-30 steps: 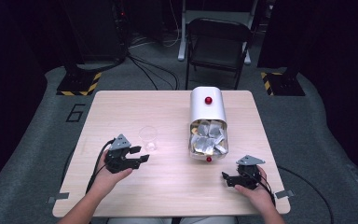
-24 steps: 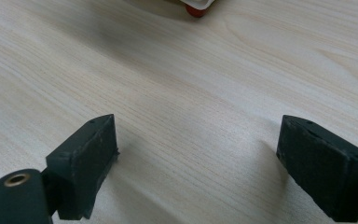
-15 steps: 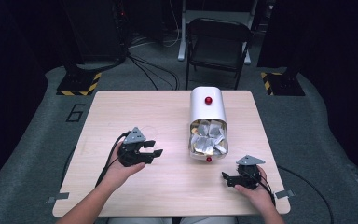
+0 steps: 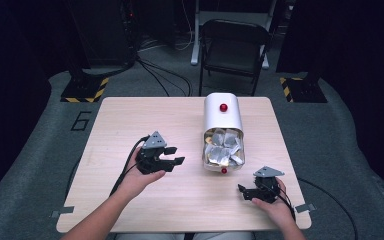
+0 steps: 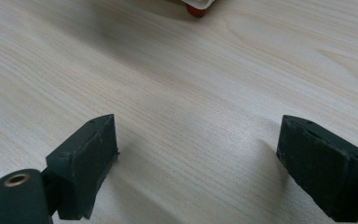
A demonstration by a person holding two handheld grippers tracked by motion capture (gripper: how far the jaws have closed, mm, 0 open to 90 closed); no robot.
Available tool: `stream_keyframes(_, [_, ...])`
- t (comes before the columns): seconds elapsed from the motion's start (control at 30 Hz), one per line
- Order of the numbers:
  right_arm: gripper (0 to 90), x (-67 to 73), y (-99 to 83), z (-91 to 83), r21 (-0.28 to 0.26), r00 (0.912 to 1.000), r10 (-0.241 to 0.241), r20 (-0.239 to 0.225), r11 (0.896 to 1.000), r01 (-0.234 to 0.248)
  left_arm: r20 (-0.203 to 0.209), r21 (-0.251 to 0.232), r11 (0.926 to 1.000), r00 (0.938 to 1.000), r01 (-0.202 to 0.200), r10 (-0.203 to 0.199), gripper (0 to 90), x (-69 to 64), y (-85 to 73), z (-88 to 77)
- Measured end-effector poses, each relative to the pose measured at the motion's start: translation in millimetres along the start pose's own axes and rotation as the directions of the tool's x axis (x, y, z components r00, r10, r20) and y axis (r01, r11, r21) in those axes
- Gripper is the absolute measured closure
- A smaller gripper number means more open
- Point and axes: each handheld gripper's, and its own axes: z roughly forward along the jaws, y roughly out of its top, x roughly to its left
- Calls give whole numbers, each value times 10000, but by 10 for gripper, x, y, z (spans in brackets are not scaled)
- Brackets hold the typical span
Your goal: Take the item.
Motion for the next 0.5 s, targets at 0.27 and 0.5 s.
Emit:
stream_keyframes(0.27, [117,0,0,0,3,10000,-3,0,10000,3,120,-106,9998,9998,-152,153,509,-40,133,34])
stream_keyframes(0.5, [117,0,0,0,-2,10000,-2,-1,10000,2,346,-95,9992,9987,-378,381,524,-97,283,115])
